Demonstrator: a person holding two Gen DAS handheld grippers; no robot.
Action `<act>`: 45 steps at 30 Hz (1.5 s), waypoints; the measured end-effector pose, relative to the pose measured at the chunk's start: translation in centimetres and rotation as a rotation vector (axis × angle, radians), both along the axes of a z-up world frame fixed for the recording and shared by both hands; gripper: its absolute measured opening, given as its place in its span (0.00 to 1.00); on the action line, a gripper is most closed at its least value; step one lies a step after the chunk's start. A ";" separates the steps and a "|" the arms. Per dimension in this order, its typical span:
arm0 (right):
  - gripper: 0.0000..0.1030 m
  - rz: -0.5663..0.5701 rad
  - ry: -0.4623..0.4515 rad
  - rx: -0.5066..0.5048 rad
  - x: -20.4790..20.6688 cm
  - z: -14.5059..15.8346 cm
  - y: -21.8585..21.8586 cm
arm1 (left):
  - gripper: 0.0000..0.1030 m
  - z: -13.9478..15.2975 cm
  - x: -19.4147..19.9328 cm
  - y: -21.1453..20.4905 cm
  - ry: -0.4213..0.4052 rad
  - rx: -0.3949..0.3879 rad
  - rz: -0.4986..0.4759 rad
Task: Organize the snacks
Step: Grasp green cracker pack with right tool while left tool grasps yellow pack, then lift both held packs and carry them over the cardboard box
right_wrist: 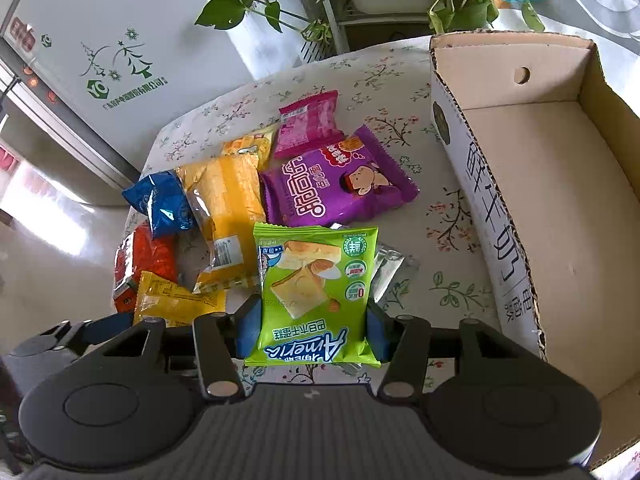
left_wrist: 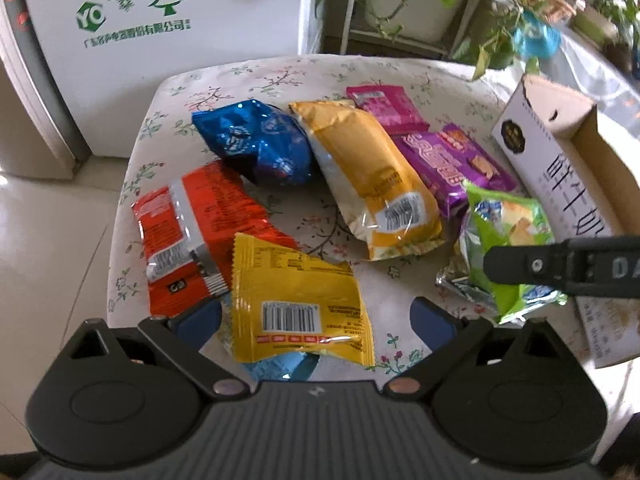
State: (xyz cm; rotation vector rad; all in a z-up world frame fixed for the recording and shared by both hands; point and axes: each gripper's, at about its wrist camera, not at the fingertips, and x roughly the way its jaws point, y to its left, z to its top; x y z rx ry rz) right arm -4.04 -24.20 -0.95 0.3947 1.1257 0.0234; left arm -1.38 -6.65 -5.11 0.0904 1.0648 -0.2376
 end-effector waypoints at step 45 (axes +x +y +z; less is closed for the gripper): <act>0.58 0.031 -0.051 0.040 -1.0 1.3 -0.6 | 0.41 1.2 -4.2 3.0 -0.128 -0.125 0.145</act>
